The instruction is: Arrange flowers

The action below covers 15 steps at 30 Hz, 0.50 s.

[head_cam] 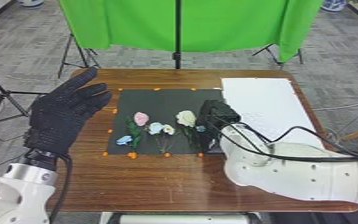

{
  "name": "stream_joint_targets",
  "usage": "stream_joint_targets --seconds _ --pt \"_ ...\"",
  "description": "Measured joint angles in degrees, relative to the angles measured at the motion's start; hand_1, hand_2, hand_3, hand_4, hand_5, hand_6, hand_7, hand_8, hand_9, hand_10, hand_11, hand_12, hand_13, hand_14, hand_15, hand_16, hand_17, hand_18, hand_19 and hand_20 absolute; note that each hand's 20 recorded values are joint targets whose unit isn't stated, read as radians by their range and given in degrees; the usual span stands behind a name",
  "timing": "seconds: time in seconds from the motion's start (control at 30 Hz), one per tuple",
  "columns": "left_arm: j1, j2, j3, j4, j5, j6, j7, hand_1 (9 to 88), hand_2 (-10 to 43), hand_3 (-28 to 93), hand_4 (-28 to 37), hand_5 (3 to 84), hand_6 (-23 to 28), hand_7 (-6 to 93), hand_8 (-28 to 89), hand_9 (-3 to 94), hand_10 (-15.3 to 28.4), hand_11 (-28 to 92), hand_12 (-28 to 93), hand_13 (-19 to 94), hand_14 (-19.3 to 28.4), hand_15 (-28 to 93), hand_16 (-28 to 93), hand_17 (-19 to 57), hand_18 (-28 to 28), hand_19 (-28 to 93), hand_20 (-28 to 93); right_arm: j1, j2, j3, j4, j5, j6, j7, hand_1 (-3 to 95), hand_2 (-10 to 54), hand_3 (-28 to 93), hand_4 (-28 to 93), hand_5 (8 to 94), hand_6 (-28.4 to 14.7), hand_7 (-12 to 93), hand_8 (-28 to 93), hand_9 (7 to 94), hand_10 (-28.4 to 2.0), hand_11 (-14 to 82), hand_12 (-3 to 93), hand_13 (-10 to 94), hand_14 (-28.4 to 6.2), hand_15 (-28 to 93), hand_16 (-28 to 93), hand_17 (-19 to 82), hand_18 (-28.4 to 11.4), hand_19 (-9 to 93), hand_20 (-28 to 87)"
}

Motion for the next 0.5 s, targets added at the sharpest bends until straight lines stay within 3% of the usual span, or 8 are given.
stream_joint_targets --seconds 0.5 --pt "-0.08 -0.50 0.04 0.11 0.13 0.06 -0.94 24.7 7.2 78 -20.9 38.2 10.2 15.4 -10 34.4 22.0 30 12 24 28.4 52 -9 -8.4 25.8 56 29 0.35 0.08 0.43 -0.15 -1.01 1.15 1.00 31.4 -9.5 75 -27 64.4 -0.6 14 -12 90.1 -9.8 28.0 17.6 90 -3.3 57 20 44 -18.0 93 -3"
